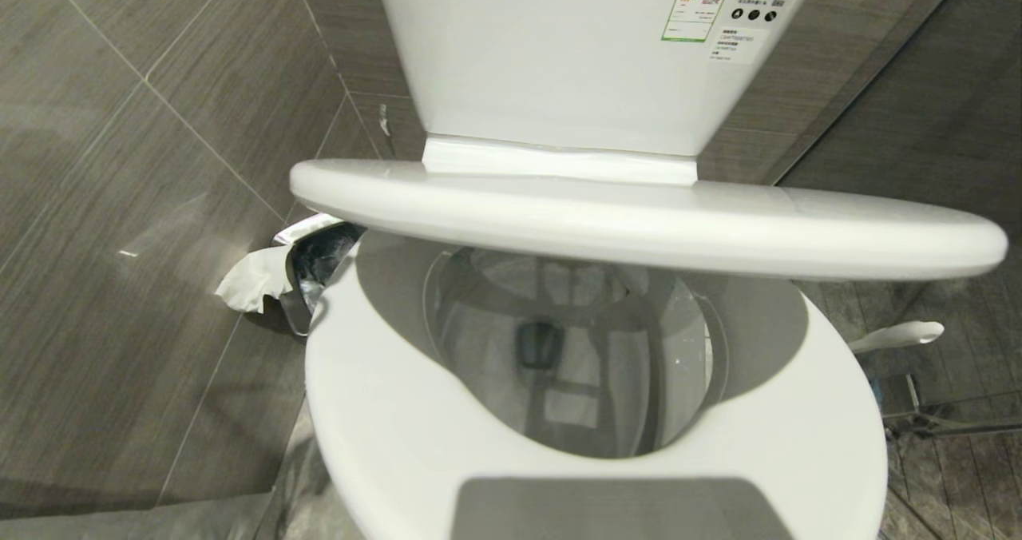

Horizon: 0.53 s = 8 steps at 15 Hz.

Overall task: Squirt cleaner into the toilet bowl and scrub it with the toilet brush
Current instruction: Close the toilet lid

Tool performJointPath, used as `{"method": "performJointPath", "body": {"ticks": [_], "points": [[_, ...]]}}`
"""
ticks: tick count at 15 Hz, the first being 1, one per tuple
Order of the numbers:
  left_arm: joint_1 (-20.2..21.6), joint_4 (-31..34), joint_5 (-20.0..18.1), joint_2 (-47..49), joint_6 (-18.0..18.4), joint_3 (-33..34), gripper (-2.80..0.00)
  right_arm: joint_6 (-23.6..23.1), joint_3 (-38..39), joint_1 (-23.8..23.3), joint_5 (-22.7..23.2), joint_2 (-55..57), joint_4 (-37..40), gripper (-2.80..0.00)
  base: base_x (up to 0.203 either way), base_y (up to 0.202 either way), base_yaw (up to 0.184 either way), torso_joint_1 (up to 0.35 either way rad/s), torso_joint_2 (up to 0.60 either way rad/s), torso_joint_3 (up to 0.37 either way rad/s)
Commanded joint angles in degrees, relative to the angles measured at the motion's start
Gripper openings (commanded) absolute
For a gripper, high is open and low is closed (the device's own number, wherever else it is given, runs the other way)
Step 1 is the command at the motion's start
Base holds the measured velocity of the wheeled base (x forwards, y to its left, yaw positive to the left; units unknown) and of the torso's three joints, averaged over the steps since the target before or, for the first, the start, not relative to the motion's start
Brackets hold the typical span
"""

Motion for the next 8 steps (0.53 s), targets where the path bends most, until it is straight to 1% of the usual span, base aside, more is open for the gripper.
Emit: {"method": "performJointPath", "body": {"ticks": [1, 2, 3, 4, 5, 8], "points": [[0.7, 0.4, 0.3, -1.0, 0.3, 0.7, -2.8, 0.0, 0.0, 0.0, 0.0, 0.0, 0.0, -2.8, 0.0, 0.0, 0.0, 0.0, 0.0, 0.0], [0.8, 1.4, 1.7, -1.2, 0.9, 1.1, -2.8, 0.0, 0.0, 0.0, 0.0, 0.0, 0.0, -2.8, 0.0, 0.0, 0.0, 0.0, 0.0, 0.0], [0.9, 3.7, 4.6, -1.3, 1.2, 1.3, -2.8, 0.0, 0.0, 0.0, 0.0, 0.0, 0.0, -2.8, 0.0, 0.0, 0.0, 0.0, 0.0, 0.0], [0.8, 6.5, 9.0, -1.5, 1.3, 1.4, -2.8, 0.0, 0.0, 0.0, 0.0, 0.0, 0.0, -2.8, 0.0, 0.0, 0.0, 0.0, 0.0, 0.0], [0.7, 8.7, 11.3, -2.5, 1.3, 1.5, -2.8, 0.0, 0.0, 0.0, 0.0, 0.0, 0.0, -2.8, 0.0, 0.0, 0.0, 0.0, 0.0, 0.0], [0.8, 10.2, 11.7, -5.0, 0.6, 3.5, -2.8, 0.0, 0.0, 0.0, 0.0, 0.0, 0.0, -2.8, 0.0, 0.0, 0.0, 0.0, 0.0, 0.0]]}}
